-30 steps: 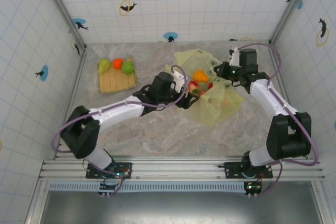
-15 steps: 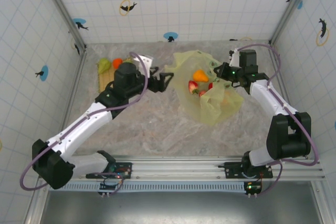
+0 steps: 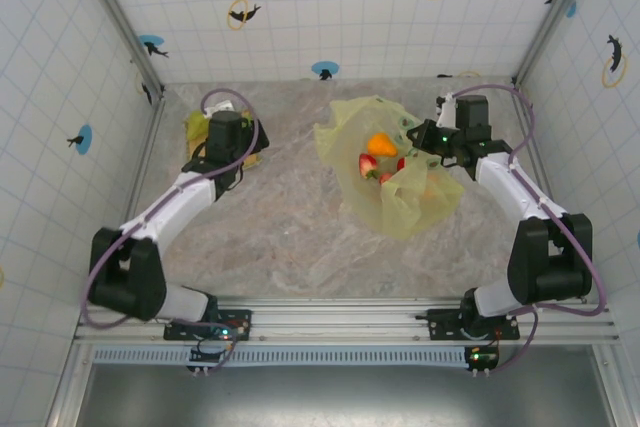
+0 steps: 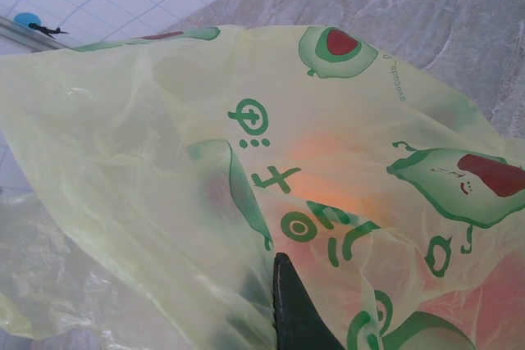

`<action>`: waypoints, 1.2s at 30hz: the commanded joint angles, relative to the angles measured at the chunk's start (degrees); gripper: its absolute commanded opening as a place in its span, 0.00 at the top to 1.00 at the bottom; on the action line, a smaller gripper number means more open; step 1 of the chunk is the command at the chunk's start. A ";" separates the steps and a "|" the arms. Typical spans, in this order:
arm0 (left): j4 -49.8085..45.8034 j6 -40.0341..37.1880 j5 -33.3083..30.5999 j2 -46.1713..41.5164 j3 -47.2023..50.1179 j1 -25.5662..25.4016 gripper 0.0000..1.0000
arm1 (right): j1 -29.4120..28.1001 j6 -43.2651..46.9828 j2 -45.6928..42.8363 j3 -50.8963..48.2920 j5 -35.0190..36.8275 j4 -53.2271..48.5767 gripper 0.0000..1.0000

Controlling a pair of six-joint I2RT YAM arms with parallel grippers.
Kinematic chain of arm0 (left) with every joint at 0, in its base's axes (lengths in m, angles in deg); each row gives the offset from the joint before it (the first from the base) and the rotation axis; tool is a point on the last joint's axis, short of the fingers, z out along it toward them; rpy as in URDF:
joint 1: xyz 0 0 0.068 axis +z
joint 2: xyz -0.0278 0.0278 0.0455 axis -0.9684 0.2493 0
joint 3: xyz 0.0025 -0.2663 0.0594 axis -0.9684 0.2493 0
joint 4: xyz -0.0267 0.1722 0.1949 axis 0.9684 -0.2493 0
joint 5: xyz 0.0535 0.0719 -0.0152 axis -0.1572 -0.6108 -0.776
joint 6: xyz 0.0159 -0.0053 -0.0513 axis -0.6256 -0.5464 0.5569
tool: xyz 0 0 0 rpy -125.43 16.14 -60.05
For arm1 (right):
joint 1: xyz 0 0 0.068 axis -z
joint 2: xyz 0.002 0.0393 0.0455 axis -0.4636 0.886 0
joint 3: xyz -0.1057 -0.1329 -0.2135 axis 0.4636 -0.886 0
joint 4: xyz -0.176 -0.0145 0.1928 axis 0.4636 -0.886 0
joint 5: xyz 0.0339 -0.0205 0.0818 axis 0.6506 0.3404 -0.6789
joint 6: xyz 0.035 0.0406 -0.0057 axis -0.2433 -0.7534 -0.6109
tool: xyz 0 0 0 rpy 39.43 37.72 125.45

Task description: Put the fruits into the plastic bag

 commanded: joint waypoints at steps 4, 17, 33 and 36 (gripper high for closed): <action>3.05 2.80 3.52 12.74 -4.85 4.81 0.05 | 0.16 0.22 0.30 -0.60 -0.81 0.76 1.00; 1.18 1.12 7.91 31.38 -20.29 9.03 0.02 | 0.26 0.48 0.60 -0.57 -0.72 0.64 1.00; -1.87 -0.08 6.91 41.31 -29.98 9.61 0.17 | 0.21 0.64 0.18 -0.79 -0.64 0.05 1.00; -1.97 -0.48 6.69 41.69 -30.45 9.76 0.23 | 0.25 0.63 0.04 -0.72 -0.72 0.01 1.00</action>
